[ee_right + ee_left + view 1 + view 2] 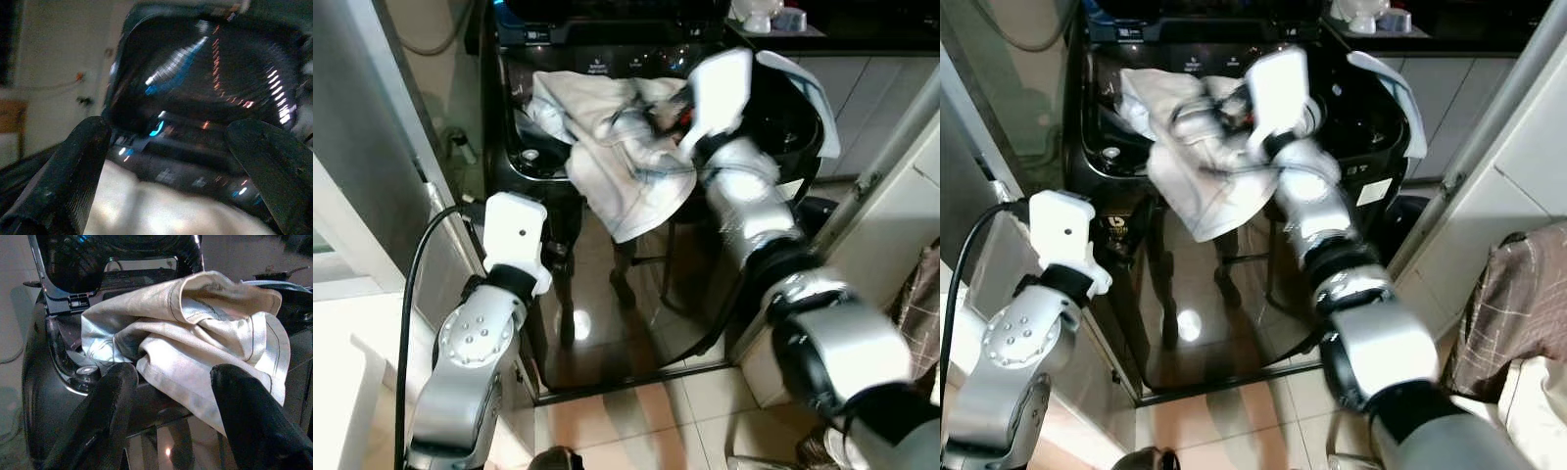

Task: Clothes washing

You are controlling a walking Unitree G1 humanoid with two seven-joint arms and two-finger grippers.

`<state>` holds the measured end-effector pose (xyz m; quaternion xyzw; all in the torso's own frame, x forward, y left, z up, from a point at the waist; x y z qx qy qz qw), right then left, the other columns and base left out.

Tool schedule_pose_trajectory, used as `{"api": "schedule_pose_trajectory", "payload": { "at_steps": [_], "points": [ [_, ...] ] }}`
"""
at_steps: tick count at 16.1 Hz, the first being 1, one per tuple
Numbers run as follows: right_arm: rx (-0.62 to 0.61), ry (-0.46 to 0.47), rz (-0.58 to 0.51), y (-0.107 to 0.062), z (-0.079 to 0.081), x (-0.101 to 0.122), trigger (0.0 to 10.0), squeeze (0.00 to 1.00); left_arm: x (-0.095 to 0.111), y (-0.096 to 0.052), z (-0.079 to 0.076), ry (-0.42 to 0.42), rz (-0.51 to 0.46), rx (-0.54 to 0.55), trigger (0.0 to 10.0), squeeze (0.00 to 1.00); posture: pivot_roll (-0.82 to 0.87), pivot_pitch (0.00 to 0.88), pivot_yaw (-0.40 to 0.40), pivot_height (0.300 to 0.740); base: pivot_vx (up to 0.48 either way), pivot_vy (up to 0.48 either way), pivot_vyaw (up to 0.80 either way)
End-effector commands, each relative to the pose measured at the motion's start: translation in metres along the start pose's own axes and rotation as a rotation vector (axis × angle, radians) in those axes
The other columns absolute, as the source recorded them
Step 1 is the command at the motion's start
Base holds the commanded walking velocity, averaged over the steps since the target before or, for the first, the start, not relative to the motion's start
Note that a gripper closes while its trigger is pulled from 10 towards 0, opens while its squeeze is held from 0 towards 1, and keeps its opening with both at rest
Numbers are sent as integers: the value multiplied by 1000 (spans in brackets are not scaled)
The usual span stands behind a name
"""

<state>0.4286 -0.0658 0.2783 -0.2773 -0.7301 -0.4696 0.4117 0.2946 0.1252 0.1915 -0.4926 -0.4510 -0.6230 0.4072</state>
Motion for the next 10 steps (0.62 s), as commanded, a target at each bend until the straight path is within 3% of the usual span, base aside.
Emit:
{"api": "schedule_pose_trajectory", "payload": {
  "at_steps": [1, 3, 6, 8, 10],
  "points": [
    [-29, 8, -53, 0, -8, 9, 10000, 0, 0, 4, -4, 1, -8, -12, 10000, 0, 28, 0, -30, 740, 0, 0, 0],
    [26, 28, -89, -11, 3, 7, 10000, 0, 0, 8, -4, 1, -12, -17, 10000, 0, 6, 0, -32, 740, 0, 0, 0],
    [91, 118, -115, -44, 30, -4, 10000, 0, -1, 11, -7, -3, -20, -23, 10000, 0, -6, 0, -33, 740, 0, 0, 0],
    [168, 173, -43, -71, 51, -23, 10000, 0, -2, 13, -6, -3, -25, -22, 10000, 0, -12, 0, -36, 740, 0, 0, 0],
    [116, 158, 27, -91, 44, -36, 10000, 0, -8, 15, 1, 65, 2, 22, 10000, 0, -16, 0, -38, 740, 0, 0, 0]
  ]
}}
Point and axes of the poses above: a point about 5 cm out from each wrist's last joint towards the gripper, its own y axis pointing out of the wrist towards the gripper, its own x axis along the axis of the wrist's last joint, z = x × y, the point moved 4 cm from there along y, pointing out of the wrist towards the gripper, and after that the axes turned 3 degrees about -y, right-handed, at the moved point
